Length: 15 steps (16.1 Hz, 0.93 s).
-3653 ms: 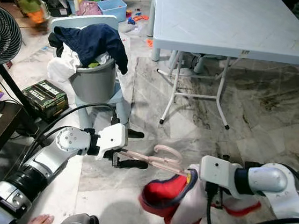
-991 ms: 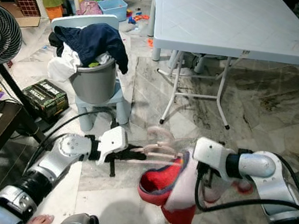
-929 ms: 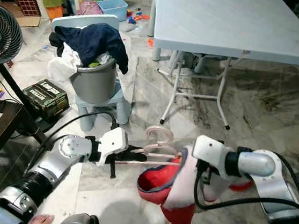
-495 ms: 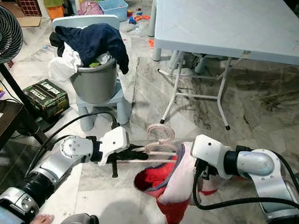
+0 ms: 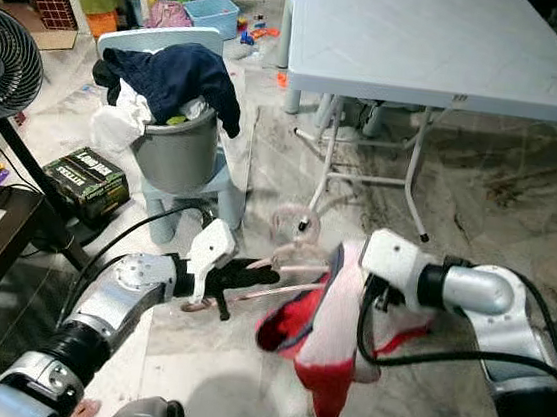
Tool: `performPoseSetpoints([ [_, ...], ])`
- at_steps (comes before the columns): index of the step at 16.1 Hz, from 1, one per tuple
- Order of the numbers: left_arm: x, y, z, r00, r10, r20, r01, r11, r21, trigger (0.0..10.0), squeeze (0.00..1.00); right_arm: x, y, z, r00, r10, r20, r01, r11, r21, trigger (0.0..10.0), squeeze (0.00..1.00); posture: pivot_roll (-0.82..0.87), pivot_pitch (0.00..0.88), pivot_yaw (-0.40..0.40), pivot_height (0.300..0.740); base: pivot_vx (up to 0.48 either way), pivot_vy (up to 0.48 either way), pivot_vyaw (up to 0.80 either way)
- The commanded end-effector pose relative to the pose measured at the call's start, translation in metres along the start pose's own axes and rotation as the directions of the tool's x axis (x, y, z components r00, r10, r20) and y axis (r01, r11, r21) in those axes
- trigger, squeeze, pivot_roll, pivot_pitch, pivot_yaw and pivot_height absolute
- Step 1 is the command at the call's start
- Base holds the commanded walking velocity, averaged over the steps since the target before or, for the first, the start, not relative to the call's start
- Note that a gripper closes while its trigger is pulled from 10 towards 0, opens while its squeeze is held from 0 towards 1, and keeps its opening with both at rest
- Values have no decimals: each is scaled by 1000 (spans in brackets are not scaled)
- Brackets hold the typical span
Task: Hang hanger
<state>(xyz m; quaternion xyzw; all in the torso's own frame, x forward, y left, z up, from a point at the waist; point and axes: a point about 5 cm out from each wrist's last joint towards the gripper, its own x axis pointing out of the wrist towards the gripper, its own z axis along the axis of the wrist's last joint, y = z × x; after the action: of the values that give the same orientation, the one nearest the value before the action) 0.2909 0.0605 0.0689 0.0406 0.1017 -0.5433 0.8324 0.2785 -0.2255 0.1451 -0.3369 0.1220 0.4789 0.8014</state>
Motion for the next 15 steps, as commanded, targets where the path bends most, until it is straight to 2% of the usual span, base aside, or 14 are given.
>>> performPoseSetpoints([
  [1,-11,20,16,979,163,125,-155,986,-66,0,0,2,7,-12,1000,9,-20,-8,998,56,10000,0,-32,70,-11,740,0,0,0],
  [4,-12,24,17,969,210,132,-198,975,-103,0,0,4,3,-13,998,-55,-8,56,995,81,10000,0,-30,71,-12,740,0,0,0],
  [7,-12,30,23,952,265,154,-242,958,-155,0,0,12,1,-11,989,-141,38,134,979,151,10000,0,-28,71,-10,740,0,0,0],
  [9,-12,32,24,948,278,153,-254,954,-160,0,0,14,3,-10,987,-148,59,135,974,182,10000,0,-28,71,-10,740,0,0,0],
  [10,-14,34,24,946,288,147,-265,952,-156,0,0,13,5,-10,985,-149,87,124,963,240,10000,0,-28,70,-8,740,0,0,0],
  [12,-16,36,23,948,286,142,-265,953,-149,0,0,11,6,-10,983,-147,107,113,954,279,10000,0,-28,70,-8,740,0,0,0],
  [15,-20,36,22,953,273,134,-253,956,-149,0,0,5,0,-4,961,-183,206,81,902,424,10000,0,-28,70,-8,740,0,0,0],
])
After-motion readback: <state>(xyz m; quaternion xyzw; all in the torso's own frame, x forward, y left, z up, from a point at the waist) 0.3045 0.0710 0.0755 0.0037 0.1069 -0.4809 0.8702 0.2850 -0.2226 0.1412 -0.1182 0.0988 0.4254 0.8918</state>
